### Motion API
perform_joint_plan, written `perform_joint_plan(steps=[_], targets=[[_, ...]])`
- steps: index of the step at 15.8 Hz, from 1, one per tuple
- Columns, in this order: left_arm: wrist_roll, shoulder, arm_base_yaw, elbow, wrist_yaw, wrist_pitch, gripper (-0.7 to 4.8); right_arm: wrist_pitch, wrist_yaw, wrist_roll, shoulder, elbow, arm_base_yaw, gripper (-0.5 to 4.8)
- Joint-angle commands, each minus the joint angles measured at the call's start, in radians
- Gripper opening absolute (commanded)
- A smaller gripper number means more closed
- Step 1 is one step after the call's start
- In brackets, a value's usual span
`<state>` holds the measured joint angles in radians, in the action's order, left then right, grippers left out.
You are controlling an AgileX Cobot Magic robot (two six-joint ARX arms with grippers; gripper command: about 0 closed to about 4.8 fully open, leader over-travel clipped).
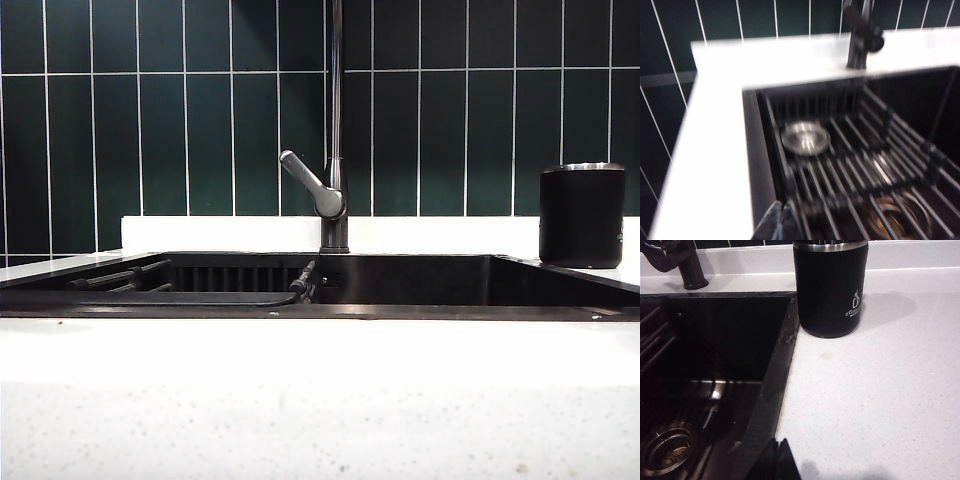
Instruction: Pick up the mug next to the sink, go to the faucet to get some water, pour the water into the sink, and finally put the mug back to its place.
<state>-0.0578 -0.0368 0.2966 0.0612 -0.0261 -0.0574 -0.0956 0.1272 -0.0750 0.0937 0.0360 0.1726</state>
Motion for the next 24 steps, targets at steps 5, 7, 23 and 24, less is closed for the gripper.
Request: perform_joint_plan(steps=[5, 7, 23, 24], targets=[[0.036, 0.031, -0.087, -0.035, 0.115, 0.041, -0.06, 0.01, -0.002, -0.004, 0.001, 0.005, 0.0, -0.01], [0.071, 0.031, -0.163, -0.054, 0.205, 0.086, -0.06, 0.01, -0.002, -0.003, 0.001, 0.005, 0.0, -0.01], [0.073, 0.031, -0.328, -0.054, 0.251, 0.14, -0.06, -0.018, -0.002, -0.003, -0.086, 0.004, -0.008, -0.01], [0.073, 0.031, -0.328, -0.054, 0.251, 0.142, -0.06, -0.008, 0.002, -0.003, -0.096, 0.004, -0.009, -0.01]])
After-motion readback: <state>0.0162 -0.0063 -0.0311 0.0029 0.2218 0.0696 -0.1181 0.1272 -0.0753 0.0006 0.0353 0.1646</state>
